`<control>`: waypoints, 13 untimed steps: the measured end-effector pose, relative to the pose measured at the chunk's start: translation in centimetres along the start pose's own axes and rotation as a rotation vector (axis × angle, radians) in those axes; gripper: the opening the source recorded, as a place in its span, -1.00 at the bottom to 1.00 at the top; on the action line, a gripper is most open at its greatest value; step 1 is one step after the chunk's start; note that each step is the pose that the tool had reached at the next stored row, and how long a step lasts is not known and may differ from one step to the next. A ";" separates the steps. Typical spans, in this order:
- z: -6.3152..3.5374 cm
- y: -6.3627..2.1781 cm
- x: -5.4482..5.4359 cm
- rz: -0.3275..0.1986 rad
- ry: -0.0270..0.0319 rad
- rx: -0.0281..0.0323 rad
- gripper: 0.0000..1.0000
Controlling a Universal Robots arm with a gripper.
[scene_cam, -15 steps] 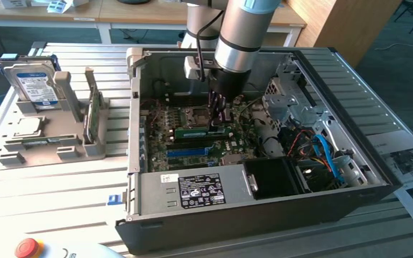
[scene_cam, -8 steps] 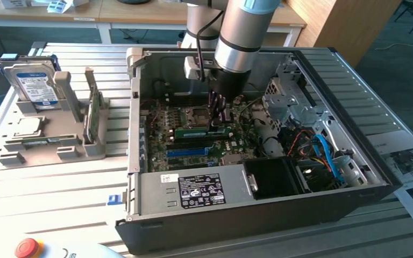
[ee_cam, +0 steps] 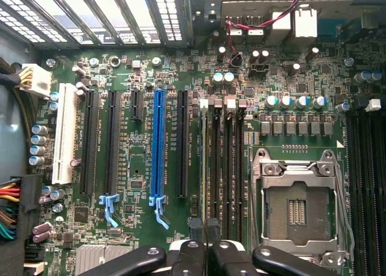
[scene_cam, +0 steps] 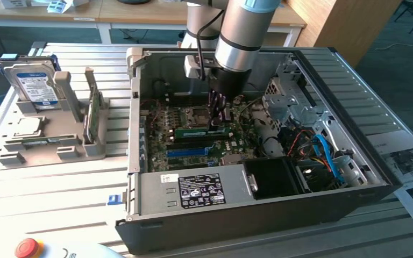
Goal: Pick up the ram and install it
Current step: 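Insert the ram into the slot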
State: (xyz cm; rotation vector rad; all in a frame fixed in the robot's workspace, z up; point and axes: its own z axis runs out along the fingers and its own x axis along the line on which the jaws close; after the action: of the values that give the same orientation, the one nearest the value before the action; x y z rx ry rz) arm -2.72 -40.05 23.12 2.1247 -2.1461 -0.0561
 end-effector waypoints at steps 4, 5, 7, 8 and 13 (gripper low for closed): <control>-0.02 0.00 0.0 0.004 -0.0001 -0.0005 -0.77; -0.02 0.00 0.0 0.008 -0.0005 -0.0007 -0.77; -0.02 0.00 0.0 0.015 -0.0013 -0.0012 -0.77; -0.02 0.00 0.0 0.018 -0.0016 -0.0014 -0.77; -0.01 0.00 0.0 0.019 -0.0018 -0.0014 -0.77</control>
State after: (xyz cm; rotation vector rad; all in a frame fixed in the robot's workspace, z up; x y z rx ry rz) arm -2.72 -40.05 23.14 2.1043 -2.1661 -0.0579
